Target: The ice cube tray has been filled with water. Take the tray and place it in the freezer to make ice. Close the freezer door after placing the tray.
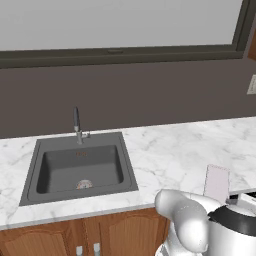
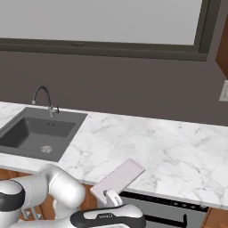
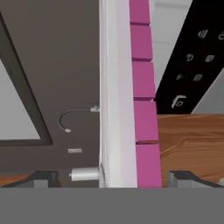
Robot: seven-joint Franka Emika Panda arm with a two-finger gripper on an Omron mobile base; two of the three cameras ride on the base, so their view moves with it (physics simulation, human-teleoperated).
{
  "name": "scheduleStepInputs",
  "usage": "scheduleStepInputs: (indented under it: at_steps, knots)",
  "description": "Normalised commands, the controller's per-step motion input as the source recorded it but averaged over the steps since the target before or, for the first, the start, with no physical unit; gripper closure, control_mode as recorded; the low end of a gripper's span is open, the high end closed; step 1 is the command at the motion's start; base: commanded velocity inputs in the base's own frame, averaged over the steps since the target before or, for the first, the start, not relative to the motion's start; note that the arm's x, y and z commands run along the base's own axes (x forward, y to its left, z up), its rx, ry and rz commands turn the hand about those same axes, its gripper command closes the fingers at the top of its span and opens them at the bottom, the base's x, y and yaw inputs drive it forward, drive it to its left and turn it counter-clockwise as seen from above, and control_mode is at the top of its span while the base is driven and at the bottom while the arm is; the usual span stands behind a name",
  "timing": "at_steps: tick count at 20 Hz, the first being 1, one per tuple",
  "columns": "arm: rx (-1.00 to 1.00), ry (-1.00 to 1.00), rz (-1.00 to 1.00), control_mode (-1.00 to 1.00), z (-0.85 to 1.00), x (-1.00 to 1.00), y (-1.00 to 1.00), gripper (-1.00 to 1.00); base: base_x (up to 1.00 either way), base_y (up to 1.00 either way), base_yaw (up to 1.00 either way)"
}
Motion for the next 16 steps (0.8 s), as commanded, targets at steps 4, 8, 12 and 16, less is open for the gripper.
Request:
scheduleStepInputs:
  at_steps: [4,8,12,16]
  knots:
    - [0.00,0.00,0.00,-1.00,-0.14,0.08,0.00,-1.00,0.00,0.00,0.00]
    - [0.00,-0.03,-0.01,-1.00,-0.17,0.00,0.00,-1.00,0.00,0.00,0.00]
    - [0.00,-0.04,-0.02,-1.00,-0.12,0.00,0.00,-1.00,0.00,0.00,0.00]
    - [0.00,0.00,-0.03,-1.00,-0.01,0.09,0.00,1.00,0.00,0.00,0.00]
